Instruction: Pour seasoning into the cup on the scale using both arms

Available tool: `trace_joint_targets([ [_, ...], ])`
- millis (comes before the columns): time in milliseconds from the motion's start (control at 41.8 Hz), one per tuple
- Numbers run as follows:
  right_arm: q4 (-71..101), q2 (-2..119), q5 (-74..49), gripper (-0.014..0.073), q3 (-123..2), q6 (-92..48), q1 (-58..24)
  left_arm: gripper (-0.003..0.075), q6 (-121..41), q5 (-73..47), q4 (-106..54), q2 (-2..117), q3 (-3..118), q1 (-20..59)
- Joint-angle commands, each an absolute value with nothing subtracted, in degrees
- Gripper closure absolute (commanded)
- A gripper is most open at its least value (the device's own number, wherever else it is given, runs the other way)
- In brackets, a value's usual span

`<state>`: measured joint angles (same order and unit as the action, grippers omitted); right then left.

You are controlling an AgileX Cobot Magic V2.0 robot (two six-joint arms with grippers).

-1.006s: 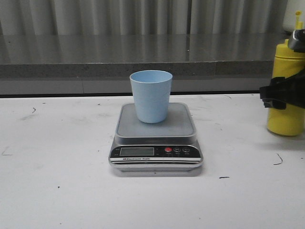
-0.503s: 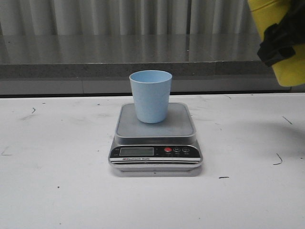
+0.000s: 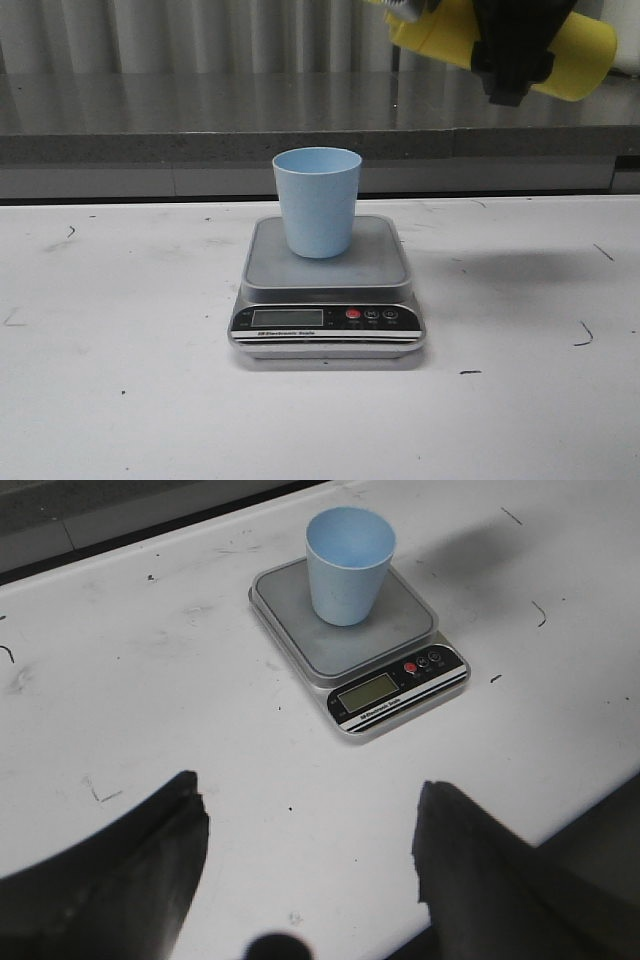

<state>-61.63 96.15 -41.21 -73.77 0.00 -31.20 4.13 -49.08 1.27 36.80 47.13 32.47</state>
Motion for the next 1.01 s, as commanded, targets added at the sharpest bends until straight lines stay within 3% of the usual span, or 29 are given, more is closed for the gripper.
trace_joint_targets([
  [0,-73.5,95.5,-43.8,0.0272,-76.2,-0.8,-32.9,0.0283,4.0,-45.2,0.8,36.8,48.6,32.8],
  [479,-96.2,100.1,-43.0,0.0272,-76.2,-0.8,-33.5,0.0283,4.0,-45.2,0.8,36.8,48.6,32.8],
  [982,-97.4,100.1,-42.4,0.0272,-76.2,-0.7,-33.5,0.0283,4.0,-45.2,0.8,36.8,48.6,32.8],
])
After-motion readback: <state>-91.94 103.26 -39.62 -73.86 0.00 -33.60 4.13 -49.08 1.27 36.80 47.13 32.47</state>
